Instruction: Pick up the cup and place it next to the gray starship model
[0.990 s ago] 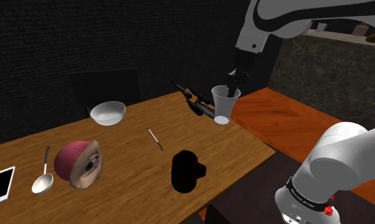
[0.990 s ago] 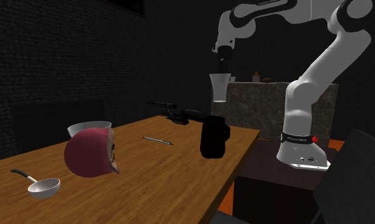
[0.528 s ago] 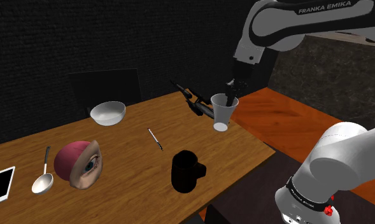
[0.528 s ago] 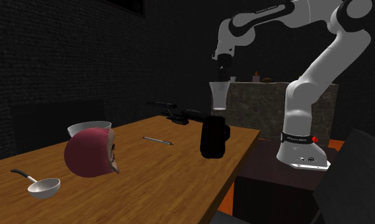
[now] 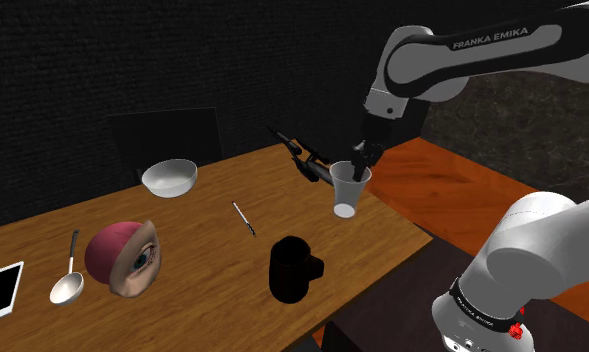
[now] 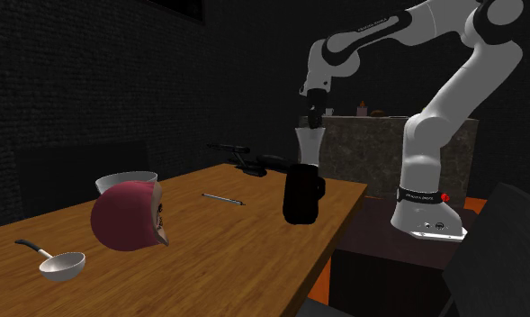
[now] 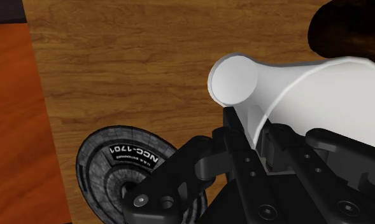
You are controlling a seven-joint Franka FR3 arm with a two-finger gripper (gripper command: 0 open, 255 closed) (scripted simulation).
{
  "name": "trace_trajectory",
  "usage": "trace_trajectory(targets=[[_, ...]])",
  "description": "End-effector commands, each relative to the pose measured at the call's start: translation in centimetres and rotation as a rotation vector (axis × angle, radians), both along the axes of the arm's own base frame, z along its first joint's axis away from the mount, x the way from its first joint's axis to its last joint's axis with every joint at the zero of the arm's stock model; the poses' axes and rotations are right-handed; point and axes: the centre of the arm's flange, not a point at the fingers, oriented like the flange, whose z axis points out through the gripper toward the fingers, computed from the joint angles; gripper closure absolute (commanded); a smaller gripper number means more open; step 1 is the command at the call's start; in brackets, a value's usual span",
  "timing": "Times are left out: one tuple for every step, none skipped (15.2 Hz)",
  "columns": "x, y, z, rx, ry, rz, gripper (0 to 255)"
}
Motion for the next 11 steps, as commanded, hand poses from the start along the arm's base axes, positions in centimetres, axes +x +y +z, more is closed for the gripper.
trace_trajectory(targets=[[0.0,0.1,-1.1,0.0,-0.001,0.0,255],[0.0,0.1,-1.6,0.0,-0.001,0.0,255],[0.0,0.1,-2.1,0.0,-0.001,0.0,255],[0.0,0.1,-2.6,0.0,-0.001,0.0,255],[0.0,0.1,-3.2,0.0,-0.001,0.0,255],[0.0,0.1,-3.7,0.0,-0.001,0.0,255],[0.0,0.1,-4.2,0.0,-0.001,0.0,255],[0.0,0.1,-4.8,0.0,-0.001,0.0,255],[0.0,0.1,-5.3,0.0,-0.001,0.0,255],[0.0,0.1,-5.8,0.0,-0.001,0.0,255],[0.0,0.1,-6.3,0.0,-0.001,0.0,255]])
